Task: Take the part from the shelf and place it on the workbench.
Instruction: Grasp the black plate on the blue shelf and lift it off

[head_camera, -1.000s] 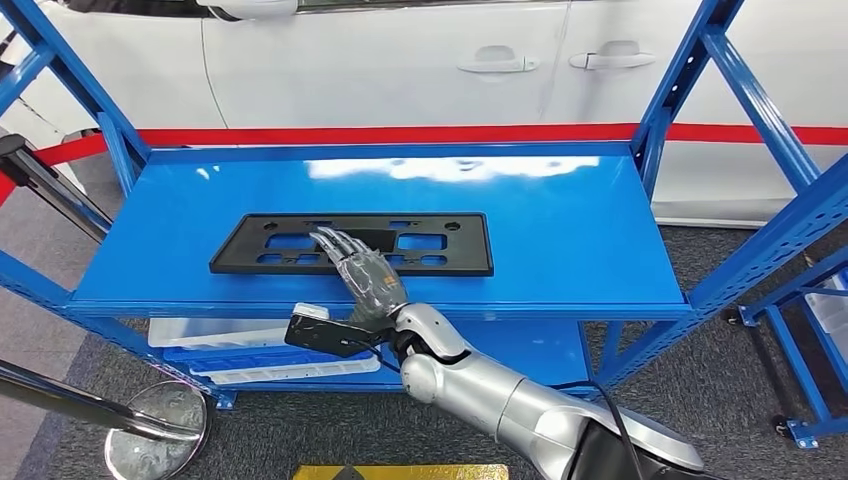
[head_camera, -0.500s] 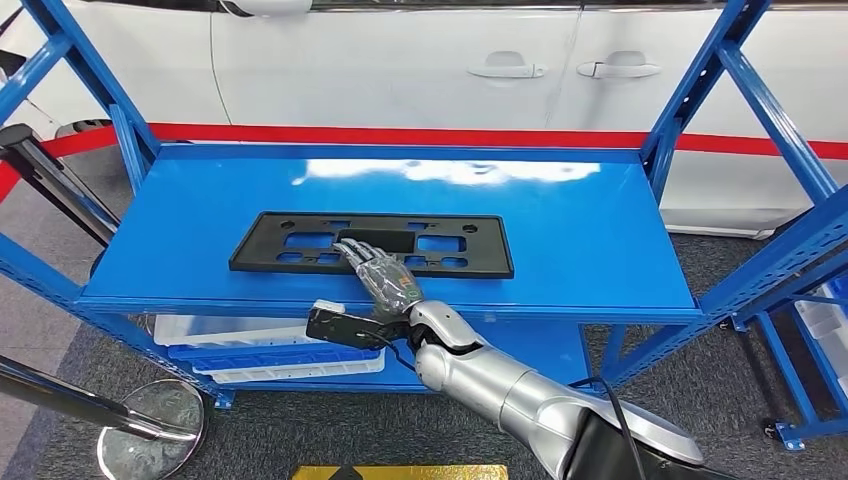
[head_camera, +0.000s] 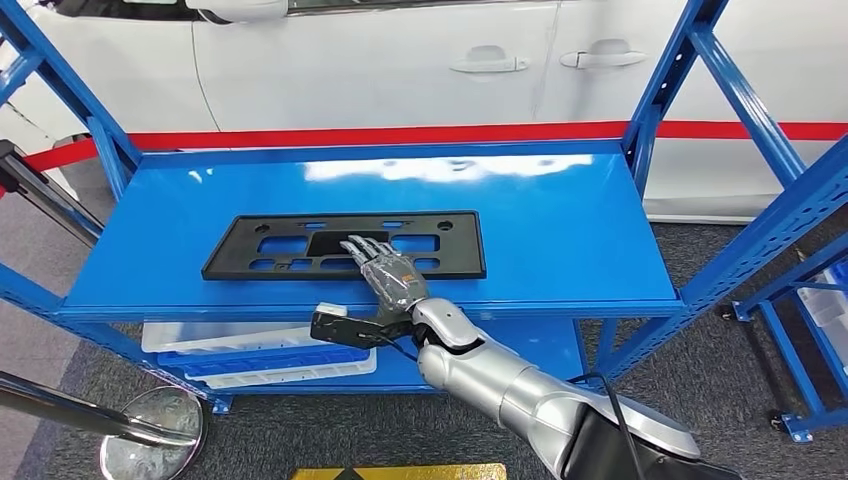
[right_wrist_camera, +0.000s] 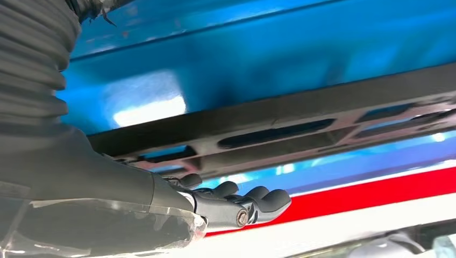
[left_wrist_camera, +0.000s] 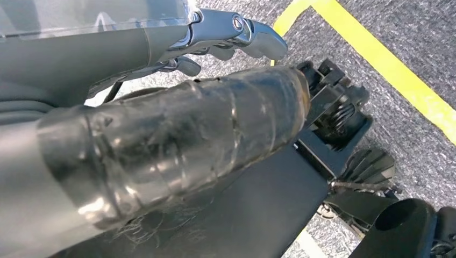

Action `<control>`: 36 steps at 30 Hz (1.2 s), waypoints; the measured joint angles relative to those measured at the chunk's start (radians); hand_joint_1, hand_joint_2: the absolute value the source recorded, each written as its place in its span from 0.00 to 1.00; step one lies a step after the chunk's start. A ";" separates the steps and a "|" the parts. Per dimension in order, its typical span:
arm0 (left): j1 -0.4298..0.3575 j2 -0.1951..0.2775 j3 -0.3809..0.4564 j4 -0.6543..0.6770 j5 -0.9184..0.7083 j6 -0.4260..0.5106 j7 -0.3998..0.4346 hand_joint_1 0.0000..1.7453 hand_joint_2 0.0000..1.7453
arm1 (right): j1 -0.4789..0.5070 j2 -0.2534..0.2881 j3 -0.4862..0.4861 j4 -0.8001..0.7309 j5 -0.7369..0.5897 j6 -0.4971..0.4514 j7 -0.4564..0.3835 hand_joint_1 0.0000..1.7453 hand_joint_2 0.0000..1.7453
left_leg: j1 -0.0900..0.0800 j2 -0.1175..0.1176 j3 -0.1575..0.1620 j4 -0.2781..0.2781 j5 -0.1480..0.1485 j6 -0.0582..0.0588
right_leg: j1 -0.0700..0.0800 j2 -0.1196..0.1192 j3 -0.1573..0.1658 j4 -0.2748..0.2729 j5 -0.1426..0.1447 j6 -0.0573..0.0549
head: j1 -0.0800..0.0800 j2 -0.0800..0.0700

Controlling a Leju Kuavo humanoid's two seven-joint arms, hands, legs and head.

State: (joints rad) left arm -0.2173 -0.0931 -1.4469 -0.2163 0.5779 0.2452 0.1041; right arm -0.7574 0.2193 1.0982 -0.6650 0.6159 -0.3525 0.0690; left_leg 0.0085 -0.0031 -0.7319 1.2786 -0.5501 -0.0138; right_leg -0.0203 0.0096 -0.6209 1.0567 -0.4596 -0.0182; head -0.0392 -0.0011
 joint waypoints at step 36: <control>-0.006 -0.001 0.000 0.000 -0.002 0.000 -0.001 0.00 0.00 | -0.015 -0.012 0.004 0.049 0.421 -0.068 0.221 0.00 1.00 | -0.017 -0.002 0.119 -0.251 0.103 0.037 | 0.004 0.006 0.008 -0.010 0.003 0.010 | -0.003 0.000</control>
State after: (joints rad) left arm -0.2236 -0.0945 -1.4469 -0.2163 0.5760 0.2457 0.1027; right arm -0.7725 0.2072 1.1017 -0.6162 1.0368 -0.4202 0.2900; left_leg -0.0084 -0.0053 -0.6126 1.0278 -0.4475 0.0229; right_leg -0.0164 0.0159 -0.6126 1.0467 -0.4566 -0.0086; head -0.0423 -0.0011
